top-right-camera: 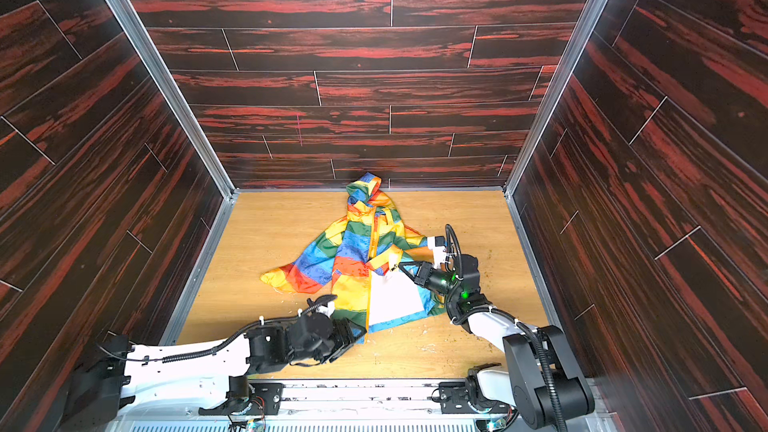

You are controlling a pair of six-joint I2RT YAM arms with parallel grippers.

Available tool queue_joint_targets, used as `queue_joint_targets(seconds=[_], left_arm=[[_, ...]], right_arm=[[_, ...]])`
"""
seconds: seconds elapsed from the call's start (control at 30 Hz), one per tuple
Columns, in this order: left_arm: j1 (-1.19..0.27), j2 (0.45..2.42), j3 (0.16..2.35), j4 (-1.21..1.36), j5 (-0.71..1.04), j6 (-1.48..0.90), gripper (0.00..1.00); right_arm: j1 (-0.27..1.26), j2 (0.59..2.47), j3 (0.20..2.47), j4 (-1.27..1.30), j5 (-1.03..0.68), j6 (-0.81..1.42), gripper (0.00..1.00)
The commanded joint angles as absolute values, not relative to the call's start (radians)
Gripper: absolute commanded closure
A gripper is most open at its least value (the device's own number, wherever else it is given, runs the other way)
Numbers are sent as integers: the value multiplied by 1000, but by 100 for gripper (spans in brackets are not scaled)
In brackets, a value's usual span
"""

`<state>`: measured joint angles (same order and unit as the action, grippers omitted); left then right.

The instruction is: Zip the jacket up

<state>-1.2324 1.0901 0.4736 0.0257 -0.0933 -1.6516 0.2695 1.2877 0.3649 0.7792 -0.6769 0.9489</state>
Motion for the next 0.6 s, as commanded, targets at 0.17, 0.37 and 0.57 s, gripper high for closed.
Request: queue_joint_targets(seconds=[0.17, 0.37, 0.57], left_arm=[[-1314, 1140, 360, 172, -323, -1861, 32], [-1326, 1246, 334, 286, -365, -1897, 32], [-1339, 1369, 310, 428, -359, -1931, 33]], right_arm=[[264, 1202, 325, 775, -687, 940, 100], [264, 1154, 318, 744, -686, 934, 100], [261, 1146, 321, 742, -692, 938, 100]])
